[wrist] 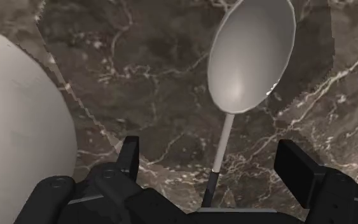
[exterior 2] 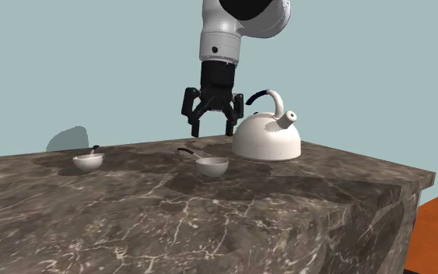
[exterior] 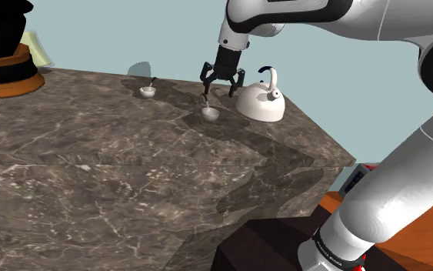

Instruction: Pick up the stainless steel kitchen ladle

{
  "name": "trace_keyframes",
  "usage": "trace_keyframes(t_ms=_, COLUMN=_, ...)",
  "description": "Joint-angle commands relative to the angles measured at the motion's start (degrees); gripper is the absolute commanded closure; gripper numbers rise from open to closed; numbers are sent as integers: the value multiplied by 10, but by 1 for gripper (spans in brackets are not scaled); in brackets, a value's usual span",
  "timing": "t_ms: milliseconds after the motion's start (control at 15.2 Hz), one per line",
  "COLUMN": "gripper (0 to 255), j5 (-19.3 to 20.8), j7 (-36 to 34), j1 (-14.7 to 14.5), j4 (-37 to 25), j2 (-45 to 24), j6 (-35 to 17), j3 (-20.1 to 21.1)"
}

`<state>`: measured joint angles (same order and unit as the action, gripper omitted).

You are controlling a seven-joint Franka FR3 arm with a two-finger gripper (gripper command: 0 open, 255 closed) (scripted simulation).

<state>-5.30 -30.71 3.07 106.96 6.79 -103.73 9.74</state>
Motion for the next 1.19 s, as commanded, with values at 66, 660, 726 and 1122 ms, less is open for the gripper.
trace_keyframes(t_ms=66, gripper=0, j5=-5, j7=-55, j1=2, j4=-69, j2=-74, j6=1, j3=3)
trace_keyframes(t_ms=660, gripper=0, j5=-7, j7=-61, j1=1, j4=-27, j2=-90, j6=-56, j3=3)
trace_keyframes(t_ms=726, gripper=0, j5=-7, j7=-61, j1=1, j4=-27, j2=-90, j6=-56, j3=3)
trace_keyframes(t_ms=1122, gripper=255, j5=-8, j7=-62, j1=0, j4=-25, j2=-89, j6=-57, j3=3)
